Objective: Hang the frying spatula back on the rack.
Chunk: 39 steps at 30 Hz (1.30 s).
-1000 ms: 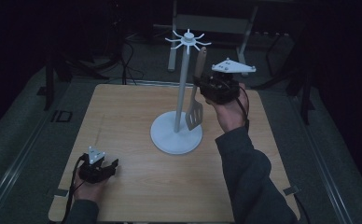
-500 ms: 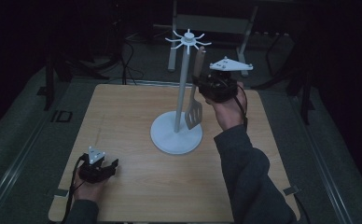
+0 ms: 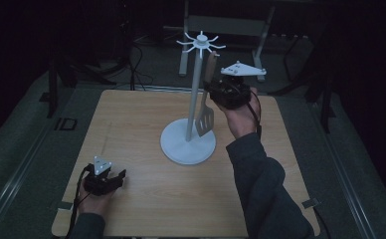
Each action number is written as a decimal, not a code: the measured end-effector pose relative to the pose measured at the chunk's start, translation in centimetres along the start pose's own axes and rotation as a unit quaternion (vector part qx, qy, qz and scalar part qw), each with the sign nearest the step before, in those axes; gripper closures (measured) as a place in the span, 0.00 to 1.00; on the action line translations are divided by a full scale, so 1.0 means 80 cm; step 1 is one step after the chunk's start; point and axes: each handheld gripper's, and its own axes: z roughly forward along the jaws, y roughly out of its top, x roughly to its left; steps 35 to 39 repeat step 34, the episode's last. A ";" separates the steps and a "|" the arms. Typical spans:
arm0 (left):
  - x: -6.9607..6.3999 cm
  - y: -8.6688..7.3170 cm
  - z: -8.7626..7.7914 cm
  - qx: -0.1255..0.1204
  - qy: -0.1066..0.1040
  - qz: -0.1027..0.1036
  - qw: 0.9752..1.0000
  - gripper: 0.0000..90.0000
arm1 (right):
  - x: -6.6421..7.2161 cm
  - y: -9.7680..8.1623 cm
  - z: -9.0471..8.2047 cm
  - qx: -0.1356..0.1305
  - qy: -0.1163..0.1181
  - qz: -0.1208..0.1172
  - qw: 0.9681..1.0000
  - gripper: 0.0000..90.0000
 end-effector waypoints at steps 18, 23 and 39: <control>-0.001 0.000 0.000 0.000 0.001 0.001 1.000 0.44 | -0.005 -0.014 -0.007 -0.004 -0.016 0.006 1.000 0.51; -0.001 0.000 0.001 0.001 0.001 0.003 1.000 0.44 | -0.014 -0.034 -0.009 0.003 -0.007 0.013 1.000 0.50; -0.001 0.000 0.001 -0.001 0.002 0.001 1.000 0.44 | -0.030 -0.075 -0.017 0.015 -0.006 0.017 1.000 0.49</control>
